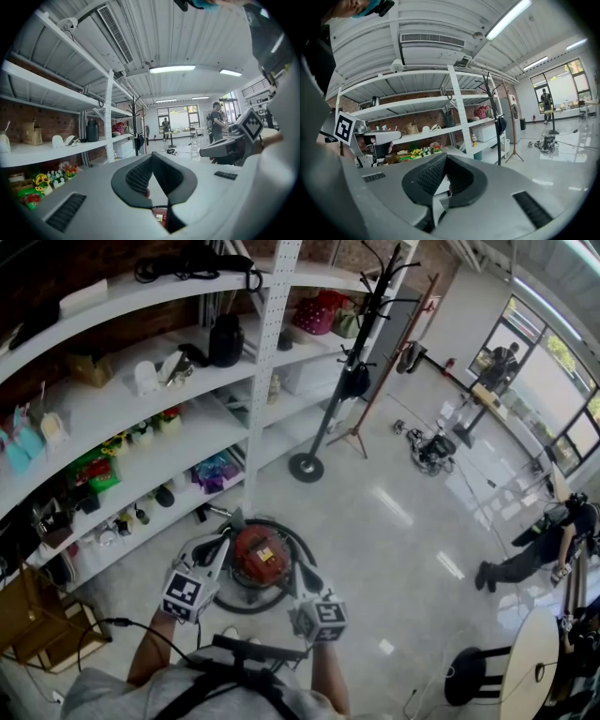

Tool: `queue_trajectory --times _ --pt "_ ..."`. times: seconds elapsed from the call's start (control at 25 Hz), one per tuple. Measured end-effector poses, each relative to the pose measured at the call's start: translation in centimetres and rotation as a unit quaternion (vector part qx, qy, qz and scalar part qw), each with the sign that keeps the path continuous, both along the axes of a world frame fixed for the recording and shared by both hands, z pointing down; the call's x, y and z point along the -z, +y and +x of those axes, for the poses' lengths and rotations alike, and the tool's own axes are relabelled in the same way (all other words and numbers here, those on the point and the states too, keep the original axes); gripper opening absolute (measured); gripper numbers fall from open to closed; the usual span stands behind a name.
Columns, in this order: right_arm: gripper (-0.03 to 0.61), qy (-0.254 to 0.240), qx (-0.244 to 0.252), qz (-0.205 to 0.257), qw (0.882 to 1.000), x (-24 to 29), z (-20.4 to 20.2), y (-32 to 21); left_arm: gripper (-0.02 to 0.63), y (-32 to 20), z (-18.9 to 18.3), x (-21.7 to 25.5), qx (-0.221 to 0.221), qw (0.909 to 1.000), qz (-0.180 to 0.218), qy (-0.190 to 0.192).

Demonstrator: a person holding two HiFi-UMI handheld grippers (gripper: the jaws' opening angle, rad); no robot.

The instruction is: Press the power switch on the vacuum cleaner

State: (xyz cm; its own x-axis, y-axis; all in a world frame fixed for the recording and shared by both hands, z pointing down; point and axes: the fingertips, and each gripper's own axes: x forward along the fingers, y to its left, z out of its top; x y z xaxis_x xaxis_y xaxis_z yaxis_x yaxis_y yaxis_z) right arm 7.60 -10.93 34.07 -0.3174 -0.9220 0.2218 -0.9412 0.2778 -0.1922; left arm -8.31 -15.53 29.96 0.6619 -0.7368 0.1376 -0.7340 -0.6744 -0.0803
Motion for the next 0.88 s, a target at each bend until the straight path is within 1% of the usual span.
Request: queue_trajectory --times 0.08,0.2,0.4,0.64,0.76,0.88 --pt "0.012 -0.001 0.0 -0.001 1.0 0.0 -0.1 0.1 0.006 0.1 -0.1 -0.5 -0.004 0.9999 0.003 -0.01" --pt "0.012 0.002 0.001 -0.004 1.0 -0.1 -0.3 0.4 0.006 0.3 -0.3 -0.7 -0.005 0.9999 0.005 -0.014" --pt "0.012 0.002 0.0 -0.007 1.0 -0.6 -0.3 0.9 0.006 0.7 -0.4 -0.3 0.005 1.0 -0.002 0.003" --pt "0.012 0.002 0.006 -0.005 1.0 -0.5 -0.9 1.0 0.006 0.8 -0.9 -0.6 0.004 1.0 0.002 -0.008" --pt "0.012 -0.003 0.005 -0.002 1.0 -0.5 -1.0 0.9 0.006 0.9 -1.0 -0.3 0.011 0.9999 -0.005 0.008" --pt "0.012 0.004 0.007 -0.001 1.0 -0.8 -1.0 0.9 0.006 1.0 -1.1 -0.5 0.012 0.9999 -0.009 0.008"
